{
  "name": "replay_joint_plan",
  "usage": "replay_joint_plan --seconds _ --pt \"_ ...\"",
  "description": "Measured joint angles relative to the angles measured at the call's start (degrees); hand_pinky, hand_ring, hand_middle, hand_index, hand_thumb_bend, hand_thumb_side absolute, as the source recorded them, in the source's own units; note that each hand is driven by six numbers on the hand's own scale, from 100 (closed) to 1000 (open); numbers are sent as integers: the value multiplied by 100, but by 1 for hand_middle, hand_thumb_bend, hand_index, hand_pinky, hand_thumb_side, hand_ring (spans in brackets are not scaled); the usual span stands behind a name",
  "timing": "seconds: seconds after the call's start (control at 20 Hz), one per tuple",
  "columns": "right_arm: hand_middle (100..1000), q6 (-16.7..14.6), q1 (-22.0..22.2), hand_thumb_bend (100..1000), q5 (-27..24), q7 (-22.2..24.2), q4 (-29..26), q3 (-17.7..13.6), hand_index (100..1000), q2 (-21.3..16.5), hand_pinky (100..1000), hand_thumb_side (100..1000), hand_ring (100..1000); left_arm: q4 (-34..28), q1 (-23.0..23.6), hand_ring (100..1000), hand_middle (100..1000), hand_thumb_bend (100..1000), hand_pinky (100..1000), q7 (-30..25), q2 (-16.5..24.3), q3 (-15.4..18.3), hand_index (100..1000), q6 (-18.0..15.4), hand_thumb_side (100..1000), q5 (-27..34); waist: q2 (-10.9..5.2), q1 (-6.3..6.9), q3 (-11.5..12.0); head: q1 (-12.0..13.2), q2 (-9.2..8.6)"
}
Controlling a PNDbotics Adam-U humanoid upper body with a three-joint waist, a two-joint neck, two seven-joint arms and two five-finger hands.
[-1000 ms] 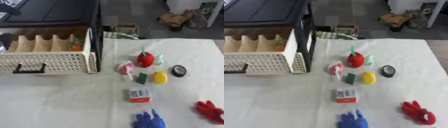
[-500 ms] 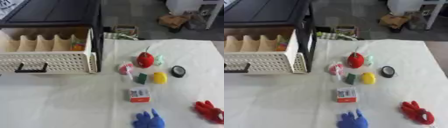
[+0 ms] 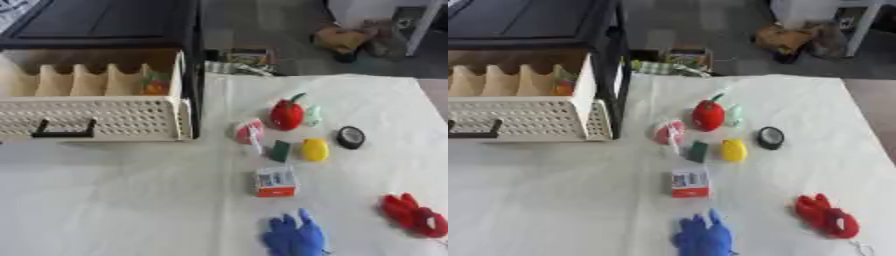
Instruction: Pick up objects from table and place into drawer.
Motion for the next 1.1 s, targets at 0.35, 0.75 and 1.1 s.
replay_joint_plan --seconds 0.35,0.75,1.1 --pt "696 156 -353 100 201 148 0 183 837 -450 807 852 619 1 338 265 436 100 450 212 -742 -147 921 -106 542 -562 -58 32 -100 70 152" --pt "736 708 -555 100 675 691 0 385 845 -1190 817 888 643 3 668 399 520 100 585 228 -1524 -320 919 50 536 -997 -133 18 -190 184 274" --pt "784 989 -450 156 732 1568 0 622 863 -2075 839 882 704 4 802 390 518 100 587 139 -1801 -392 908 207 522 -1071 -153 -18 -248 242 276"
